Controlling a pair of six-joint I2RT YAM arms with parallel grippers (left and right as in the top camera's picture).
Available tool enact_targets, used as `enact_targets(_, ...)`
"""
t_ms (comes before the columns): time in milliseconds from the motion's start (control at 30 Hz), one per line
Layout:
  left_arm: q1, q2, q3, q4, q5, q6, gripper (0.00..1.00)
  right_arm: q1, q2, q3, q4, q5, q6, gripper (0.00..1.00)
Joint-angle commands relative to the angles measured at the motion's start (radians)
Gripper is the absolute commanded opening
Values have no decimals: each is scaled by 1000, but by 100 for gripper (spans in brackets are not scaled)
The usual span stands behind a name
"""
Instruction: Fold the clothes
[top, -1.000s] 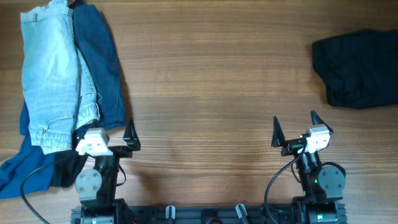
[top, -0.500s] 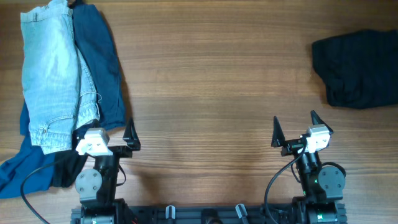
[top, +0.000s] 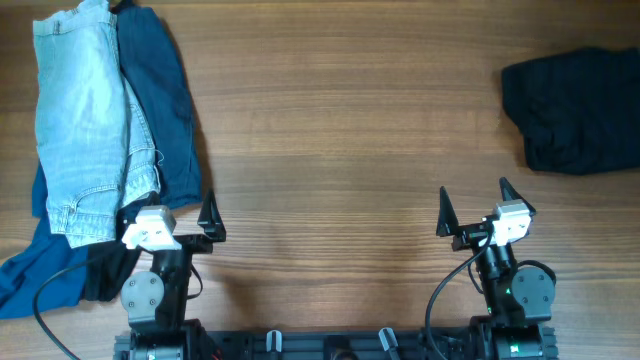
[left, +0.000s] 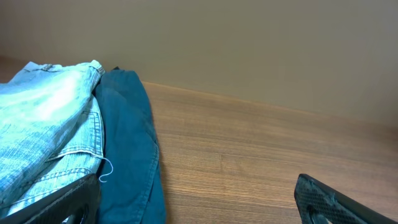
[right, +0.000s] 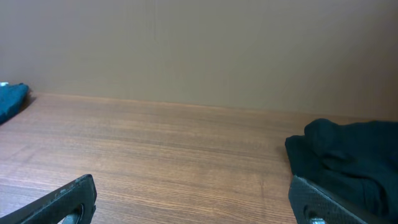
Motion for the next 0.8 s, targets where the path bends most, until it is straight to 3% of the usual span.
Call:
enact_targets(0, -6, -8, -6, -3, -10, -6, 100, -5, 6, -1, 2, -16, -18, 100)
enact_targets(333, -6, -8, -6, -3, -9, -6, 100, -5, 6, -1, 2, -16, -18, 100)
enact_targets(433, -6, -8, -6, -3, -12, -5, 100, -5, 6, -1, 3, 7, -78, 100)
enact_targets(767, -6, -8, -6, 5, -30, -6, 100, -5, 6, -1, 14, -63, -32, 100)
